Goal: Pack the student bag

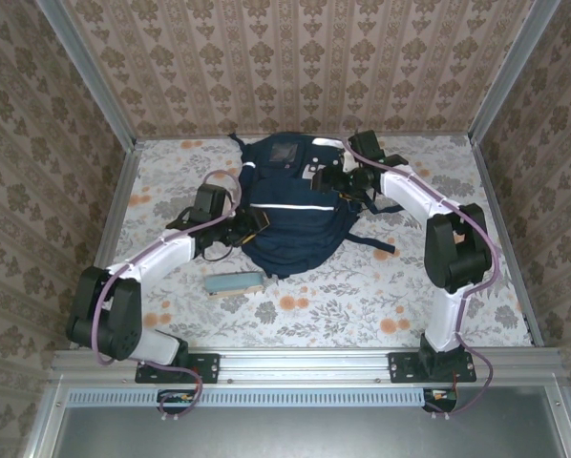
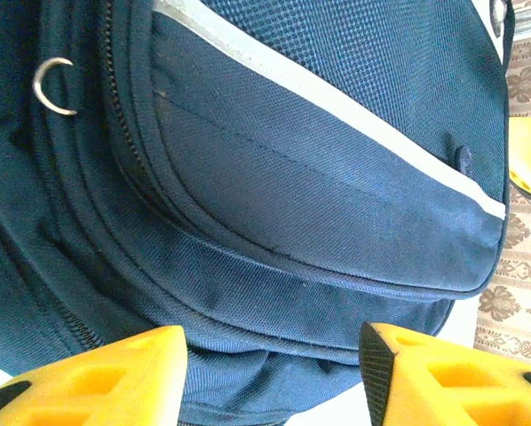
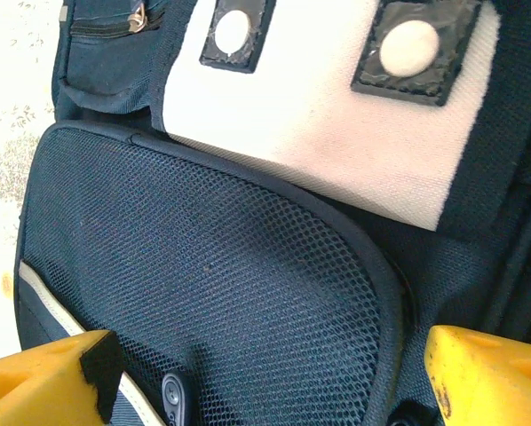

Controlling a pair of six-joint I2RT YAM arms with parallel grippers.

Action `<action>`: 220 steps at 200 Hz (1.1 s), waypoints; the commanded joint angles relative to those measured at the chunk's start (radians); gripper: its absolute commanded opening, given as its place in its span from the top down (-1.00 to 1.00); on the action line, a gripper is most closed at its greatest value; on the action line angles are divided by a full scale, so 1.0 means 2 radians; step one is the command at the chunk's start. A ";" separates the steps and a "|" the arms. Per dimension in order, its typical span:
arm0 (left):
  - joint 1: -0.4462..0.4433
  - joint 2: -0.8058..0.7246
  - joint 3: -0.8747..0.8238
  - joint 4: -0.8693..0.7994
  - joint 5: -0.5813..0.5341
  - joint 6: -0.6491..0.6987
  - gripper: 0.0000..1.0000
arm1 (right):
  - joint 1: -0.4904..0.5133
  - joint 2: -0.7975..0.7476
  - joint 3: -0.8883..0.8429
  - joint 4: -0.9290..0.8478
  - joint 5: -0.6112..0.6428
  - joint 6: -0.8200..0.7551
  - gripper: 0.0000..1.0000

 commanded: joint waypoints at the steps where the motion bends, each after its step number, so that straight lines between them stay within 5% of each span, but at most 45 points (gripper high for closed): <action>1: -0.014 0.020 0.013 0.018 0.006 -0.002 -0.10 | 0.009 0.006 0.010 -0.032 -0.022 -0.044 -0.80; 60: -0.037 0.064 0.024 0.038 0.003 -0.006 -0.07 | 0.029 -0.008 -0.015 -0.106 -0.040 -0.137 -0.83; 142: -0.040 0.081 0.033 0.038 0.000 -0.007 -0.07 | 0.032 -0.116 -0.122 -0.069 -0.098 -0.122 -0.77; 170: -0.040 0.078 0.036 0.033 -0.001 -0.004 -0.07 | 0.032 -0.110 -0.124 -0.077 -0.075 -0.143 -0.53; 190: -0.040 0.073 0.040 0.024 -0.003 -0.001 -0.07 | 0.033 -0.109 -0.124 -0.075 -0.006 -0.159 -0.22; 220: -0.038 0.059 0.042 0.008 -0.008 0.008 -0.07 | 0.033 -0.128 -0.135 -0.054 0.061 -0.184 -0.05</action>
